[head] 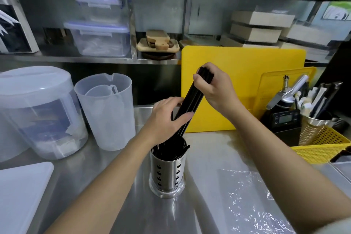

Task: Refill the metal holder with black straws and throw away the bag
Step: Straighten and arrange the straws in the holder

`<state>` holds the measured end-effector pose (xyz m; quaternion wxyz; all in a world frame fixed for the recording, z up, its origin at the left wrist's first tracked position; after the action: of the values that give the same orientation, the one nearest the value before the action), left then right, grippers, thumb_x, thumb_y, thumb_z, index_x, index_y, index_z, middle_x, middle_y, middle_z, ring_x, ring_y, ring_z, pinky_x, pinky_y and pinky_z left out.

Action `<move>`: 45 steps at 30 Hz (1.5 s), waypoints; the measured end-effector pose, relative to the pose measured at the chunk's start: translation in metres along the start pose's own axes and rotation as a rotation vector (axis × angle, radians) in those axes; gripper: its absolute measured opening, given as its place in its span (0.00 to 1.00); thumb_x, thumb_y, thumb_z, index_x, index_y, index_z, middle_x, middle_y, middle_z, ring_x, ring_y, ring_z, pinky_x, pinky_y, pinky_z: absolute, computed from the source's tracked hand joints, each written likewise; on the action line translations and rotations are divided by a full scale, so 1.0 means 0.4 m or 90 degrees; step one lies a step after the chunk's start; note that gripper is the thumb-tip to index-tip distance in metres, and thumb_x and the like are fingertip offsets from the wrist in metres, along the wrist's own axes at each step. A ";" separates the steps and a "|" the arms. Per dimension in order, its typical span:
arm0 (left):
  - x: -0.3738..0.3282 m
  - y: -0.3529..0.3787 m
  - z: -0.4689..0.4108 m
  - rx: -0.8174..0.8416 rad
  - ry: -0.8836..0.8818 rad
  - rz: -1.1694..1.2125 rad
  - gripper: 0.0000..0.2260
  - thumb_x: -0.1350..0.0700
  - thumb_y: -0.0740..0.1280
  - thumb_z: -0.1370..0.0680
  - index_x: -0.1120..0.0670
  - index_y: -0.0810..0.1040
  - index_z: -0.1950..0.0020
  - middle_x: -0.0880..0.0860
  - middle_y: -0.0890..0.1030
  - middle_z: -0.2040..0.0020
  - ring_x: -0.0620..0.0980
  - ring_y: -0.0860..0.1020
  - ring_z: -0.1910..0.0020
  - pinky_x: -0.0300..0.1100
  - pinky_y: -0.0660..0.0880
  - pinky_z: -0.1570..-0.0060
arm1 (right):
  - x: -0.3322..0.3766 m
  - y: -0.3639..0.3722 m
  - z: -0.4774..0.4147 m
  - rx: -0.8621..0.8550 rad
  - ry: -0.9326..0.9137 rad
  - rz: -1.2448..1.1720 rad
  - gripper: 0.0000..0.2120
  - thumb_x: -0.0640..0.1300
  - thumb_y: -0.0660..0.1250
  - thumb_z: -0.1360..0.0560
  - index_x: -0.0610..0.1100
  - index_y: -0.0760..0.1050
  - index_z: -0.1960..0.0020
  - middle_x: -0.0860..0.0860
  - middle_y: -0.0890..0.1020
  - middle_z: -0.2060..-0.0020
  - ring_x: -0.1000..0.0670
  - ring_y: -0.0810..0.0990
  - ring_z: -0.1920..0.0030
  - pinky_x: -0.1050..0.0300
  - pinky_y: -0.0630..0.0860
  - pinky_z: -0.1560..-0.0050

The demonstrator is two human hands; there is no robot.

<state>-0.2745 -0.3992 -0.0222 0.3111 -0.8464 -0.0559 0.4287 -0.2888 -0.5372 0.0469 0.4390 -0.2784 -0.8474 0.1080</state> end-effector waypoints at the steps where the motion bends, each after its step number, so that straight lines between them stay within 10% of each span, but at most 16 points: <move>1: -0.007 0.000 -0.005 -0.002 -0.005 0.013 0.18 0.45 0.64 0.26 0.51 0.73 0.39 0.49 0.77 0.43 0.50 0.72 0.40 0.53 0.68 0.38 | 0.017 -0.007 -0.003 0.002 -0.014 0.006 0.09 0.40 0.64 0.25 0.34 0.71 0.57 0.46 0.70 0.69 0.55 0.63 0.71 0.59 0.62 0.71; 18: -0.072 -0.028 0.013 0.048 -0.022 0.113 0.15 0.39 0.68 0.32 0.36 0.69 0.48 0.43 0.78 0.52 0.37 0.76 0.52 0.32 0.73 0.56 | 0.128 -0.049 0.005 -0.005 -0.037 0.034 0.10 0.39 0.63 0.24 0.31 0.71 0.55 0.41 0.71 0.67 0.46 0.68 0.66 0.50 0.65 0.70; 23: -0.154 -0.064 0.033 0.006 0.025 0.283 0.08 0.45 0.69 0.29 0.44 0.74 0.52 0.53 0.81 0.61 0.52 0.81 0.63 0.47 0.79 0.60 | 0.179 -0.043 0.007 0.079 0.015 -0.143 0.07 0.38 0.61 0.23 0.39 0.69 0.60 0.48 0.67 0.72 0.54 0.67 0.76 0.63 0.62 0.78; 29: -0.148 -0.013 0.114 0.011 -0.137 0.545 0.04 0.58 0.62 0.22 0.57 0.67 0.51 0.52 0.70 0.70 0.46 0.67 0.78 0.36 0.64 0.81 | 0.144 0.025 0.073 0.109 0.129 -0.219 0.10 0.43 0.65 0.24 0.44 0.68 0.63 0.49 0.69 0.72 0.53 0.71 0.74 0.64 0.66 0.76; 45: -0.132 0.066 0.262 0.047 -0.166 0.610 0.08 0.55 0.64 0.27 0.58 0.74 0.51 0.52 0.80 0.66 0.48 0.76 0.73 0.39 0.72 0.76 | 0.061 0.060 0.297 0.146 0.193 -0.389 0.13 0.47 0.64 0.24 0.42 0.74 0.64 0.49 0.74 0.78 0.53 0.66 0.82 0.65 0.61 0.81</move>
<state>-0.3920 -0.3892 -0.0468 0.0990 -0.7046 0.3160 0.6276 -0.3865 -0.4962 -0.0168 0.5998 0.0258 -0.7994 0.0236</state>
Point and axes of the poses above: each hand's wrist, its own z-axis away from the middle knuckle, its own y-axis out of the palm, x = y × z, the point moved 4 cm from there along -z, towards the middle knuckle
